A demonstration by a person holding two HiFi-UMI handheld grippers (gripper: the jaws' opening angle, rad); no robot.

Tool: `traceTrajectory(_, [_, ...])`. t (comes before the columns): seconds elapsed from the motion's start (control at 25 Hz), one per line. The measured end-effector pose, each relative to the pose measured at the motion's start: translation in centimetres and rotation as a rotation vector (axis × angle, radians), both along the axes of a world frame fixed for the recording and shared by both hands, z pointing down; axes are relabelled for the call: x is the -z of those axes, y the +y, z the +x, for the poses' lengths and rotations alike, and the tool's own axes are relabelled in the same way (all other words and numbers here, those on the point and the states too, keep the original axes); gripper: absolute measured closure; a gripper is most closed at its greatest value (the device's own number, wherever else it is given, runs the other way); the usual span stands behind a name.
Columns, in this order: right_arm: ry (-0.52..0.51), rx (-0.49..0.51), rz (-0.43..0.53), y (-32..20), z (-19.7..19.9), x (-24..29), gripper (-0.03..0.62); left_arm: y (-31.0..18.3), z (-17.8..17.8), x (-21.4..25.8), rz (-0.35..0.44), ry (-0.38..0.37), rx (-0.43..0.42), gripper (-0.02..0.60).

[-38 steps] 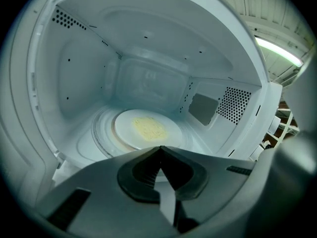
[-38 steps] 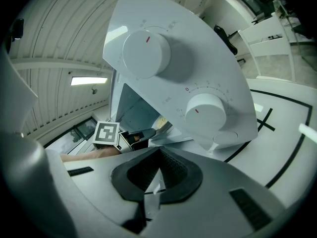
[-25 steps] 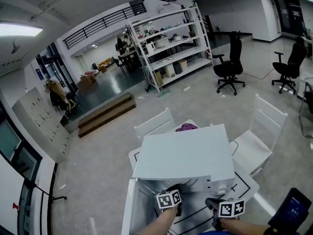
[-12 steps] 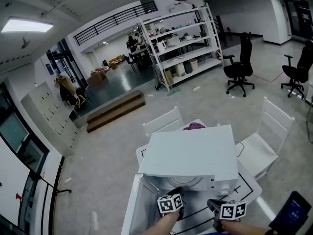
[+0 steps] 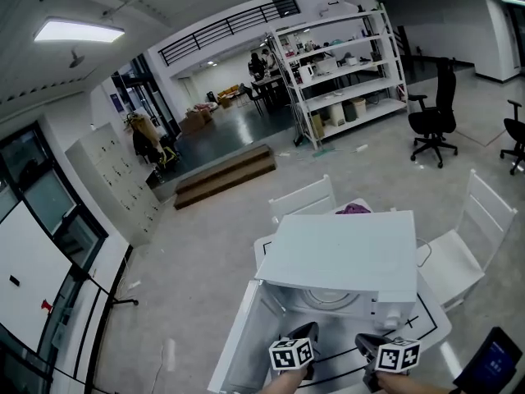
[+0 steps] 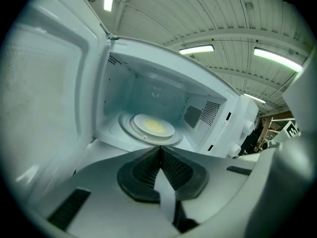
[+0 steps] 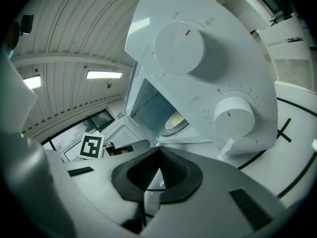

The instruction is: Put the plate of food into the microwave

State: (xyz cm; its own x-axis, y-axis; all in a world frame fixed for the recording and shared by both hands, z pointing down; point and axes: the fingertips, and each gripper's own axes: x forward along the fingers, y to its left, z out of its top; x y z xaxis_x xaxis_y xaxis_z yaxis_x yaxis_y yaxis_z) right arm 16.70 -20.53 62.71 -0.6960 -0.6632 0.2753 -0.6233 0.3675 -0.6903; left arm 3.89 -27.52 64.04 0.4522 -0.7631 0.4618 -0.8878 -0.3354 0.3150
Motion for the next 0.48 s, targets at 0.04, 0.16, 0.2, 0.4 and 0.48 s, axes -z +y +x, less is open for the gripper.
traceTrajectory(0.04, [0.003, 0.006, 0.007, 0.1, -0.3, 0.1, 0.593, 0.5, -0.3, 0.2, 0.007, 0.005, 0.002, 0.575])
traceTrajectory(0.16, [0.018, 0.015, 0.028, 0.3, -0.8, 0.5, 0.593, 1.8, -0.9, 1.0, 0.028, 0.015, 0.007, 0.575])
traceTrajectory(0.2, [0.023, 0.015, 0.034, 0.5, -0.9, 0.6, 0.593, 2.2, -1.1, 1.1, 0.033, 0.018, 0.007, 0.575])
traceTrajectory(0.4, [0.075, 0.01, 0.071, 1.3, -1.5, 1.4, 0.592, 4.5, -2.0, 1.7, 0.053, 0.017, -0.007, 0.575])
traceTrajectory(0.48, [0.096, 0.007, 0.078, 1.9, -2.1, 1.5, 0.593, 5.6, -2.7, 1.9, 0.059, 0.007, -0.011, 0.575])
